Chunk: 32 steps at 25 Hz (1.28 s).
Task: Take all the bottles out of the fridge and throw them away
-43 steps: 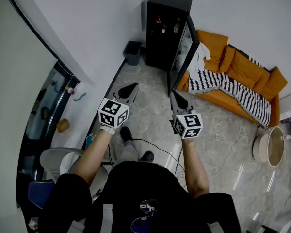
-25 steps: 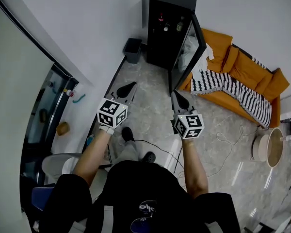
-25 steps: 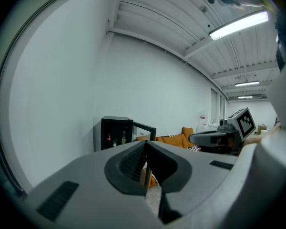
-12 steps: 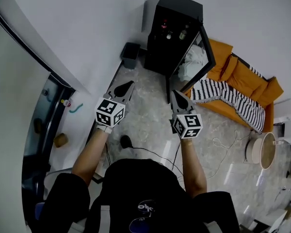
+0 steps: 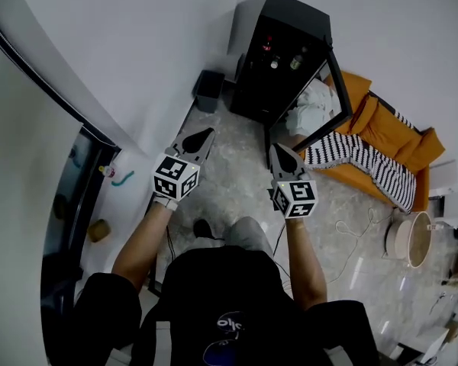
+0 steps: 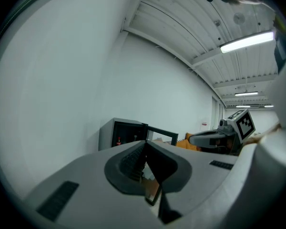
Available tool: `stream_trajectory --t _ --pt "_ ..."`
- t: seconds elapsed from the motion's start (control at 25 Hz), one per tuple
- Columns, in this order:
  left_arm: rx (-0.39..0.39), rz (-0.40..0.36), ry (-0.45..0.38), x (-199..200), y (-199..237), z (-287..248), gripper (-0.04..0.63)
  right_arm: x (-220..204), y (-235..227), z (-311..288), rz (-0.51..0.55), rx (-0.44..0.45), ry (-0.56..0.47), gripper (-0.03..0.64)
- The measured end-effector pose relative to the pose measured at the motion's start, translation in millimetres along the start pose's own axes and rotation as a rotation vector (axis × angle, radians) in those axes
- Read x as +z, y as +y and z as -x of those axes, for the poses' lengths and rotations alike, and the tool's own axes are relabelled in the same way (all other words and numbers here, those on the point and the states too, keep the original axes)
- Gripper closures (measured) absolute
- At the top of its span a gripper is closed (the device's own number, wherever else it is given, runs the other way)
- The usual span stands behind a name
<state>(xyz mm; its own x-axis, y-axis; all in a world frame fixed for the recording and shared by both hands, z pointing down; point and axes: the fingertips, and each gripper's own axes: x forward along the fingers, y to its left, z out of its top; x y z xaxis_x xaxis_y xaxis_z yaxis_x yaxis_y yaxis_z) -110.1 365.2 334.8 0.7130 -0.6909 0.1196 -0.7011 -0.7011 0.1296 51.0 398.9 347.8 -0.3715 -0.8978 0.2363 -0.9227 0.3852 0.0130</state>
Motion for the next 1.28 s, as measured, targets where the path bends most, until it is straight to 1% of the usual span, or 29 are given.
stream_trajectory --t 0.28,0.48,0.68,0.88,1.12,1.28 --pt "-0.028 -0.011 0.027 -1 26 -32 0.595 4 -21 -40 -0.034 -0.022 -0.003 0.611" --pt "-0.020 -0.025 0.035 4 56 -67 0.595 8 -47 -87 -0.033 -0.012 -0.005 0.611" --pt "-0.004 -0.034 0.045 17 95 -125 0.595 21 -94 -149 -0.036 0.001 -0.006 0.611" --pt "0.013 -0.028 0.061 34 130 -197 0.595 39 -150 -212 -0.040 0.021 0.002 0.611" --pt "0.018 -0.022 0.084 51 160 -285 0.595 58 -222 -282 -0.053 0.042 0.008 0.611" --pt "0.023 -0.025 0.094 57 171 -333 0.595 58 -257 -314 -0.072 0.053 0.009 0.611"
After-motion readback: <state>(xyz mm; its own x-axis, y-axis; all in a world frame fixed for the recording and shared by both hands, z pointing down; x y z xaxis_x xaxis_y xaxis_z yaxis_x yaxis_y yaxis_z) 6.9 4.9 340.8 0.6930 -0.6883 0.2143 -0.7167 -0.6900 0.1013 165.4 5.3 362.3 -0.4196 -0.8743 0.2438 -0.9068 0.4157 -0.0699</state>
